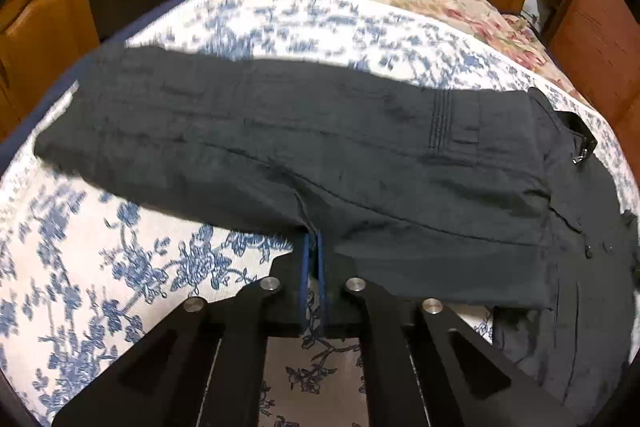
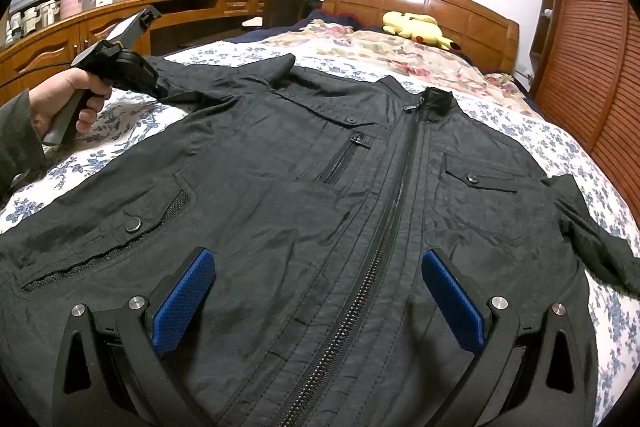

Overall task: Fold large clothes
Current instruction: 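Grasp the jacket side with the left gripper and fold it over the front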

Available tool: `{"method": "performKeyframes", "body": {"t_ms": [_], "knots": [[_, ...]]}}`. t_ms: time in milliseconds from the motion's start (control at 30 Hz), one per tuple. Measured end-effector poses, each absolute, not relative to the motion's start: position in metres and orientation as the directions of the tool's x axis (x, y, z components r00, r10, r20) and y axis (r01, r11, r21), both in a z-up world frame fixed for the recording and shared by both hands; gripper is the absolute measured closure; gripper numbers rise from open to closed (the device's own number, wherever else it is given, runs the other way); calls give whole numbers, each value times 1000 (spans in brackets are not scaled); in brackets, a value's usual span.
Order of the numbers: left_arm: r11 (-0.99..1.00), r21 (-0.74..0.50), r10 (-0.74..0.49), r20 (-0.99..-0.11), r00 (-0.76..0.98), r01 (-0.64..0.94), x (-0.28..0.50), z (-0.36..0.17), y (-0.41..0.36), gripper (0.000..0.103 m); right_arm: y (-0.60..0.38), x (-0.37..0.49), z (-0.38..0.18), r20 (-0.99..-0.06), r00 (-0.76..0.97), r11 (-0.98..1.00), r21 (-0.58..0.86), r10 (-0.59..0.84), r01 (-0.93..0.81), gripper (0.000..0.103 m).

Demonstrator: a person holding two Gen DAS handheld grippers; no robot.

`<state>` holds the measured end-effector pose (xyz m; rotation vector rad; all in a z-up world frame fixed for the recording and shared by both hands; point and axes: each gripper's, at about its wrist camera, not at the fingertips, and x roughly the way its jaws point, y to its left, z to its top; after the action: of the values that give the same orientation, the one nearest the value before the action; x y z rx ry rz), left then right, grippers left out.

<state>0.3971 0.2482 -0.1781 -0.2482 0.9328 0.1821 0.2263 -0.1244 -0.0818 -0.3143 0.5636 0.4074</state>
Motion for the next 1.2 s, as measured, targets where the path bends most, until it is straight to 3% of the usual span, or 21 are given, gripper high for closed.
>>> {"method": "performKeyframes", "body": {"t_ms": [200, 467, 633, 733, 933, 1200], "knots": [[975, -79, 88, -727, 681, -210, 383, -135, 219, 101, -133, 223, -75, -567, 763, 873, -147, 312, -466, 0], [997, -72, -30, -637, 771, -21, 343, -69, 126, 101, -185, 218, -55, -538, 792, 900, -131, 288, -416, 0], [991, -95, -133, -618, 775, 94, 309, -52, 72, 101, -214, 217, -48, -529, 803, 918, -102, 275, -382, 0], [992, -49, -122, -627, 769, 117, 291, -51, 47, 101, -222, 215, -46, -524, 804, 926, -72, 281, -370, 0], [992, 47, -65, -612, 788, 119, 266, -44, 28, 100, -220, 217, -51, -539, 790, 925, -51, 292, -376, 0], [990, -19, -123, -567, 814, 137, 239, -24, 43, 99, -210, 215, -35, -544, 769, 908, -28, 337, -418, 0]]}}
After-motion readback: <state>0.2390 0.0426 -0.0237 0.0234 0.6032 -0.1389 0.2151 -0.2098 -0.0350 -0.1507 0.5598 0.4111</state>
